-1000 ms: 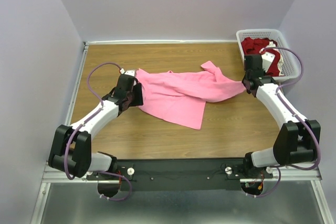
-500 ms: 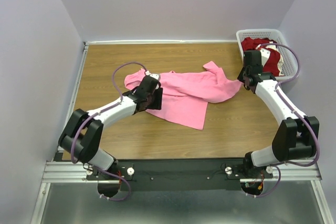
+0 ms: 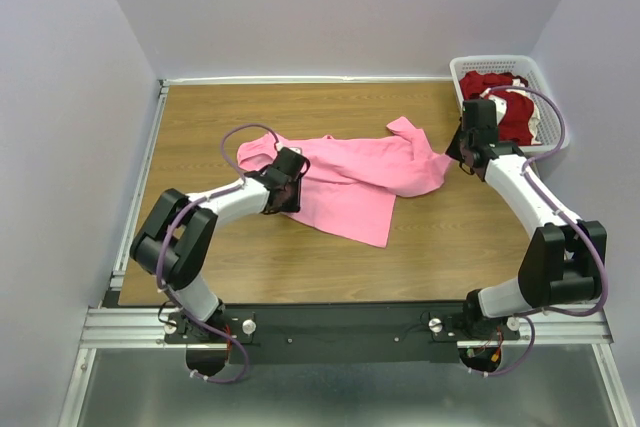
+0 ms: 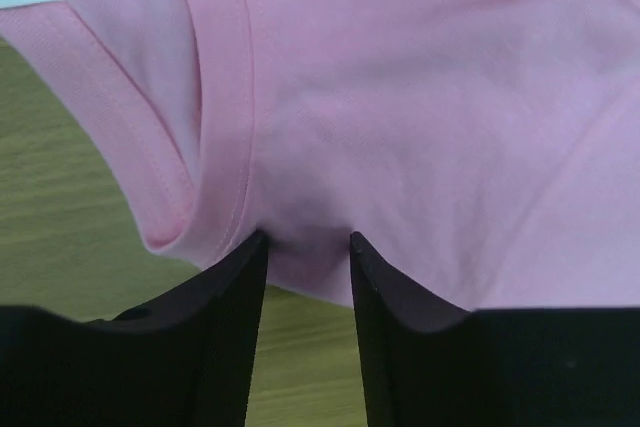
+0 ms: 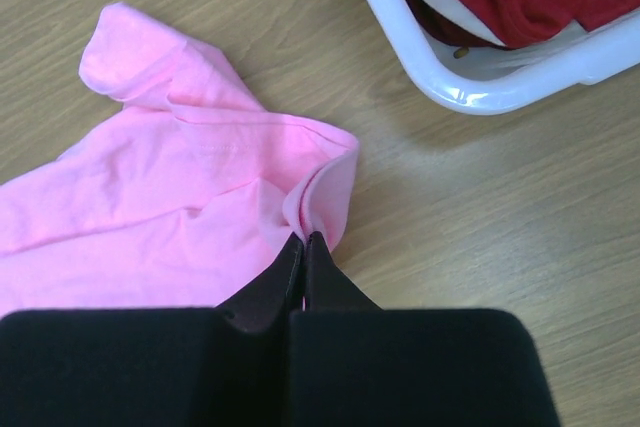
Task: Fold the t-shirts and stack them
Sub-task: Flatten the tshirt out
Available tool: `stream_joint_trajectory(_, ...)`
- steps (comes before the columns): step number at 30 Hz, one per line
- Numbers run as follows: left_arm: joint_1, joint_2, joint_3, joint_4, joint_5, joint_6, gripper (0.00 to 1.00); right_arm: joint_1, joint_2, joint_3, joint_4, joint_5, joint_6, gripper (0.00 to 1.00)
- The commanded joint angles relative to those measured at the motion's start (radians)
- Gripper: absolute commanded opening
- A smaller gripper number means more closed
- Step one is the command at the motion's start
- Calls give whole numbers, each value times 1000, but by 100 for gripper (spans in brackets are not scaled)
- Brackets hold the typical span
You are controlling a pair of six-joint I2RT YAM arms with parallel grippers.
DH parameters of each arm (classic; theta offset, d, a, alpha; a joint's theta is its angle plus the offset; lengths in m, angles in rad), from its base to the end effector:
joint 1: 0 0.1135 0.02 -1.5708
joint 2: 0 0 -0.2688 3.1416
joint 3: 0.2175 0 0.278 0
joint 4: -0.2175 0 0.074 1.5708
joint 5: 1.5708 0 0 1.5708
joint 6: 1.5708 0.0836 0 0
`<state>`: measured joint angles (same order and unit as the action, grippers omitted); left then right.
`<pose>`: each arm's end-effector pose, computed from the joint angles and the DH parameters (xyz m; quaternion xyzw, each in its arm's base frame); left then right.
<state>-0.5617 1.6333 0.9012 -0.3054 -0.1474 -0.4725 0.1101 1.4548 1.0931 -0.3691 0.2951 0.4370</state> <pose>0.3099 -0.1805 0.1100 0.0235 0.9619 -0.0682 0.2635 0.3790 0.0174 0.2378 0.2061 0.8814 -0.0203 0.4246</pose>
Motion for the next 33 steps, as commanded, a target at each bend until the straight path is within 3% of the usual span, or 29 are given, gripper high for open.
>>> stream_joint_trajectory(1, 52, 68, 30, -18, -44, 8, 36, 0, -16, -28, 32, -42, 3, 3)
stream_joint_trajectory(7, 201, 114, 70, -73, -84, 78, 24, 0, -33, -51, 35, -18, -1, 2)
stream_joint_trajectory(15, 410, 180, 211, -112, -158, 187, 22, -1, -51, -67, 35, -1, 5, 2)
stream_joint_trajectory(22, 522, 270, 382, -104, -204, 219, 19, -1, -63, -119, 35, -152, 35, 2)
stream_joint_trajectory(25, 499, 187, 386, -112, -153, 203, 41, 2, -63, -145, 39, -218, 49, 2)
stream_joint_trajectory(26, 488, 154, 369, -112, -156, 189, 56, 3, -63, -153, 42, -226, 51, 2)
stream_joint_trajectory(29, 407, 16, 256, -142, -158, 157, 76, 14, -62, -177, 71, -246, 55, 2)
stream_joint_trajectory(33, 295, -91, 126, -196, -139, 80, 77, 34, -42, -183, 91, -270, 54, 2)
